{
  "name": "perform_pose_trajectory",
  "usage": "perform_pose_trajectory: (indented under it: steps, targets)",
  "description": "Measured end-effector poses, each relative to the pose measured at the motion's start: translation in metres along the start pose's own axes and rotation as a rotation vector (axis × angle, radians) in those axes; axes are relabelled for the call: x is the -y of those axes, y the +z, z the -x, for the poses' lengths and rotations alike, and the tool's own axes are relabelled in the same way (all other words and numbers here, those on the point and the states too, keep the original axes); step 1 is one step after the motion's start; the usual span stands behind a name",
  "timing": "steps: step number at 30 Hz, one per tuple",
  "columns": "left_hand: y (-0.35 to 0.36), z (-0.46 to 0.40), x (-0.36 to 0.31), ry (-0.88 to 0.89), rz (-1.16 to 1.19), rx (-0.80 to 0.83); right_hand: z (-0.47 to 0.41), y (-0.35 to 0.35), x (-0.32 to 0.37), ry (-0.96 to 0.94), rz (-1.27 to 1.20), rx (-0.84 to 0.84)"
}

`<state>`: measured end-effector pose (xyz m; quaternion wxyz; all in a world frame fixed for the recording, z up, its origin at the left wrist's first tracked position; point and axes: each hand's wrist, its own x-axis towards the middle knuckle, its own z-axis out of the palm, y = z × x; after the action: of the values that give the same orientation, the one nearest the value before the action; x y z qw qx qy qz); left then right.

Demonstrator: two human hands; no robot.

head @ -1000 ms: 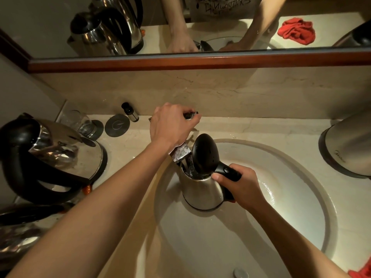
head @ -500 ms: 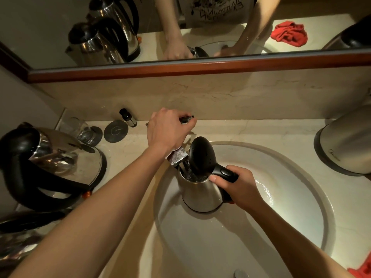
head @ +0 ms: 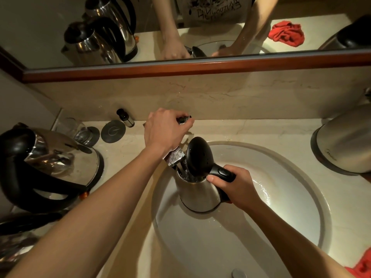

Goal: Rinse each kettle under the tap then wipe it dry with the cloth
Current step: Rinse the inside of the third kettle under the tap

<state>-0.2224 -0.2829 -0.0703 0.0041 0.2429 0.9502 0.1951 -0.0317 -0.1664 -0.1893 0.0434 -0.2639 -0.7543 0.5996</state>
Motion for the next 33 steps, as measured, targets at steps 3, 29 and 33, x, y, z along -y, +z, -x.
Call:
perform_pose_trajectory:
  steps: [3,29,33]
  targets:
    - [-0.002,0.001,-0.001,0.0,0.002,0.0,0.0,0.0,0.0,0.005,-0.005,0.002]
    - [0.002,-0.002,0.002,0.013,-0.003,0.001,0.002,0.0,-0.006,-0.048,0.07,-0.02]
    - [0.005,-0.003,0.006,-0.004,-0.001,0.003,0.003,0.001,-0.006,-0.053,0.07,-0.022]
